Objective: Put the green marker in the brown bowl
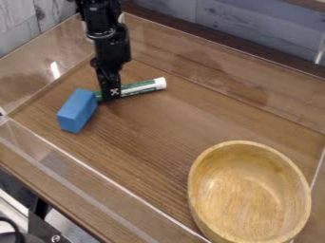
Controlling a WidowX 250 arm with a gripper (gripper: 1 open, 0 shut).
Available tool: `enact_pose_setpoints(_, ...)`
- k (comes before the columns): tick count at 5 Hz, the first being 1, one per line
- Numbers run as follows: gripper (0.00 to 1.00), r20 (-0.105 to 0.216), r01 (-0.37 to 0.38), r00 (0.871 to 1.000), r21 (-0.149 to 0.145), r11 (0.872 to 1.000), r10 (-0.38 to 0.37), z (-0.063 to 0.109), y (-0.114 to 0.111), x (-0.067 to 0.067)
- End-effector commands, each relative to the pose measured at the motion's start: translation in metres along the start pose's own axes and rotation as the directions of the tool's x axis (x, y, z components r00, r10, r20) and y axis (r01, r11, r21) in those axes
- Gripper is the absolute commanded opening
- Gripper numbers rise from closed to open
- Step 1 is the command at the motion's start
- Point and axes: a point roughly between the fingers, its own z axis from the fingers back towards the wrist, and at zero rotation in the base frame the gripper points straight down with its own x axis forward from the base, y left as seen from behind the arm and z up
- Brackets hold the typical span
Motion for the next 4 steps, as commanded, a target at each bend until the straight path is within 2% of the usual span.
enact_pose_setpoints(1,0.0,0.03,-0.037,0.999,0.034,0.999,0.036,0.02,0.007,0.001)
enact_pose_setpoints(4,0.0,0.043,-0.121,0.992,0.002,0.993,0.12,0.038,0.006,0.0)
